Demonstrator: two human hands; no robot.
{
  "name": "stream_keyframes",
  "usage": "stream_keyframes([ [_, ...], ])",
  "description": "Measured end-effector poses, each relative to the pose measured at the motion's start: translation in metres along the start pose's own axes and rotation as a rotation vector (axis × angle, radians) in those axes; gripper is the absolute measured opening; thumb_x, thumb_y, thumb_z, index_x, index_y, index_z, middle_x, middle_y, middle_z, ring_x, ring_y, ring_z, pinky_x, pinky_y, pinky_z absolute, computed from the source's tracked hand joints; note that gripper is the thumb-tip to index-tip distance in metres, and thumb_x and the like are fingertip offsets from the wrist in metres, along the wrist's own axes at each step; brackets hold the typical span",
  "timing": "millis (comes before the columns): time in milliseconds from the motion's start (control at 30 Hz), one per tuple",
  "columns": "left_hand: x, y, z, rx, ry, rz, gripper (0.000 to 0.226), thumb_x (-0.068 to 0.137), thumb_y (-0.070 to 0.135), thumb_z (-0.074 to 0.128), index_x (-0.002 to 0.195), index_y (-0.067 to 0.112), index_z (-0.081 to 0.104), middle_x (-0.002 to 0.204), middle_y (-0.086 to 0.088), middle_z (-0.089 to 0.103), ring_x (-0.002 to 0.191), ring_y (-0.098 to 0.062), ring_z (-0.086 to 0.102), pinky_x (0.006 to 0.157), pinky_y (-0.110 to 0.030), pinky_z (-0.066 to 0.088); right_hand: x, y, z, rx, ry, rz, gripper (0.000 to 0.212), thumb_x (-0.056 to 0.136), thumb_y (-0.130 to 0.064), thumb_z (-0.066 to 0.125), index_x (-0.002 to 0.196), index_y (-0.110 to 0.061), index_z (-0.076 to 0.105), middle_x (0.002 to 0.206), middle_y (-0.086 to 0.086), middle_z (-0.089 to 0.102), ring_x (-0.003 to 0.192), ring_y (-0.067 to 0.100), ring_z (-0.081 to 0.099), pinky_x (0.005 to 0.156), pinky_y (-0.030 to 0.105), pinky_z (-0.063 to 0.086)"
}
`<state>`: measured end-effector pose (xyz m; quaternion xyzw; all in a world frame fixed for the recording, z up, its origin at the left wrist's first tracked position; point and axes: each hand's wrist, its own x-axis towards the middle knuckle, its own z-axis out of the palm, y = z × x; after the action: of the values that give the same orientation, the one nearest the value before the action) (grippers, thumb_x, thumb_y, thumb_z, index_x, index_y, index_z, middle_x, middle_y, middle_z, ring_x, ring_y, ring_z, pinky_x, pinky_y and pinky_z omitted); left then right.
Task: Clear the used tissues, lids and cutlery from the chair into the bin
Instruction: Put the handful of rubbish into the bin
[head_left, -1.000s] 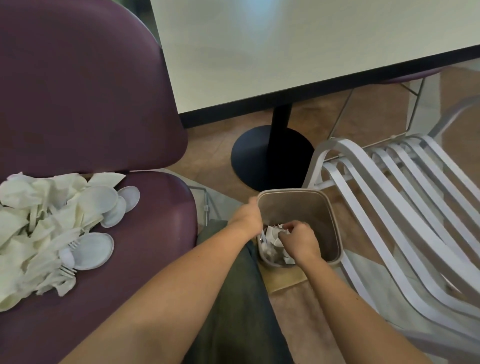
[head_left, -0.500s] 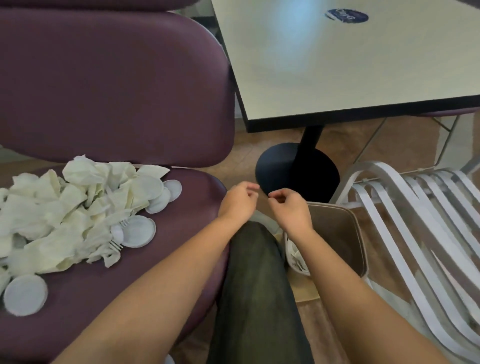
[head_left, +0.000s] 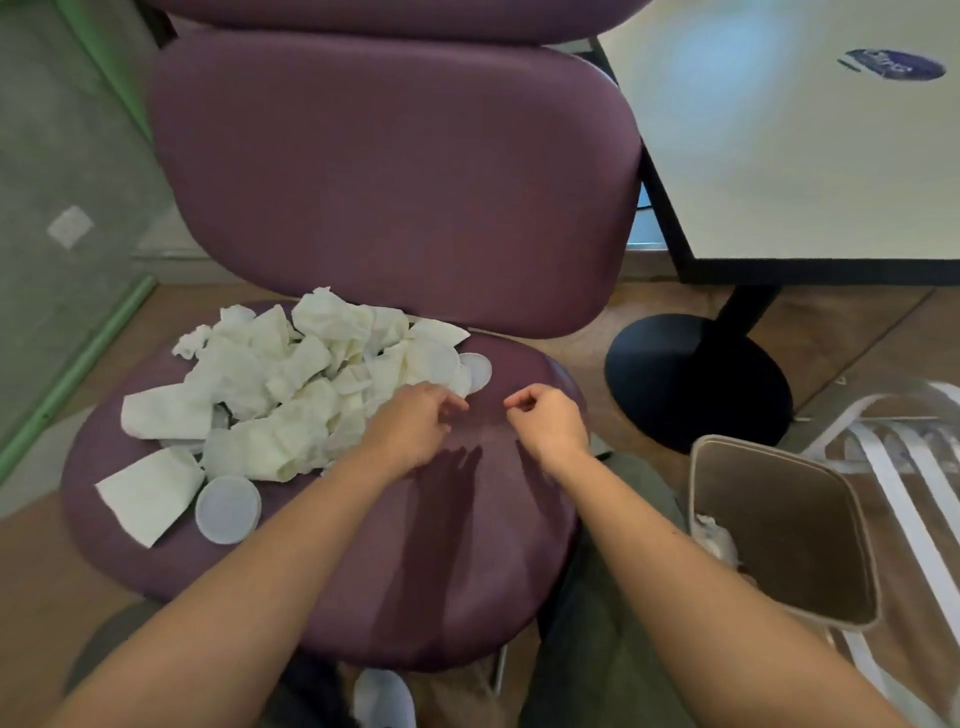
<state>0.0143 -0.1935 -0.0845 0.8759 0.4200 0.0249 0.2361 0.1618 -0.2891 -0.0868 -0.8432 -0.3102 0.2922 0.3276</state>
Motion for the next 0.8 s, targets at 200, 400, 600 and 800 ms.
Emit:
stream_keyframes([
  [200, -0.006, -0.025, -0.018, 0.616, -0.192, 0.175, 0.083, 0.074, 0.044, 0.075, 0.145, 0.035, 0.034, 0.143, 0.008, 0.036, 0.133, -0.018, 0.027, 0.105, -0.042, 0.02, 0.01, -0.018, 0.037, -0.08, -0.056, -0.024, 0.017, 0.082, -0.027, 0.058, 0.097, -0.033, 0.064, 0.099, -0.001, 0.073, 0.096, 0.025, 0.067, 0.079, 0.031, 0.053],
  [400, 0.006, -0.041, -0.012, 0.709, -0.209, 0.188, 0.096, 0.069, 0.05, 0.078, 0.148, 0.027, 0.028, 0.144, 0.003, 0.038, 0.132, -0.019, 0.03, 0.109, -0.049, 0.015, 0.036, -0.031, 0.051, -0.201, -0.012, -0.073, 0.041, 0.085, -0.037, 0.064, 0.123, -0.023, 0.057, 0.122, 0.006, 0.064, 0.121, 0.029, 0.052, 0.096, 0.04, 0.046],
  [600, 0.013, -0.049, -0.015, 0.392, -0.198, 0.117, 0.087, 0.063, 0.06, 0.077, 0.137, 0.034, 0.04, 0.133, 0.012, 0.048, 0.126, -0.012, 0.042, 0.107, -0.041, 0.011, 0.052, -0.037, 0.062, -0.194, -0.055, 0.014, 0.055, 0.086, -0.048, 0.062, 0.132, -0.024, 0.045, 0.12, 0.009, 0.066, 0.112, 0.03, 0.062, 0.099, 0.04, 0.043],
  [800, 0.006, -0.051, -0.018, 0.23, -0.153, 0.093, 0.088, 0.056, 0.063, 0.078, 0.13, 0.035, 0.039, 0.128, 0.016, 0.051, 0.123, -0.007, 0.046, 0.105, -0.037, 0.017, 0.056, -0.041, 0.068, -0.127, -0.054, 0.108, 0.05, 0.084, -0.033, 0.069, 0.128, -0.022, 0.047, 0.121, 0.003, 0.065, 0.119, 0.023, 0.057, 0.106, 0.039, 0.031],
])
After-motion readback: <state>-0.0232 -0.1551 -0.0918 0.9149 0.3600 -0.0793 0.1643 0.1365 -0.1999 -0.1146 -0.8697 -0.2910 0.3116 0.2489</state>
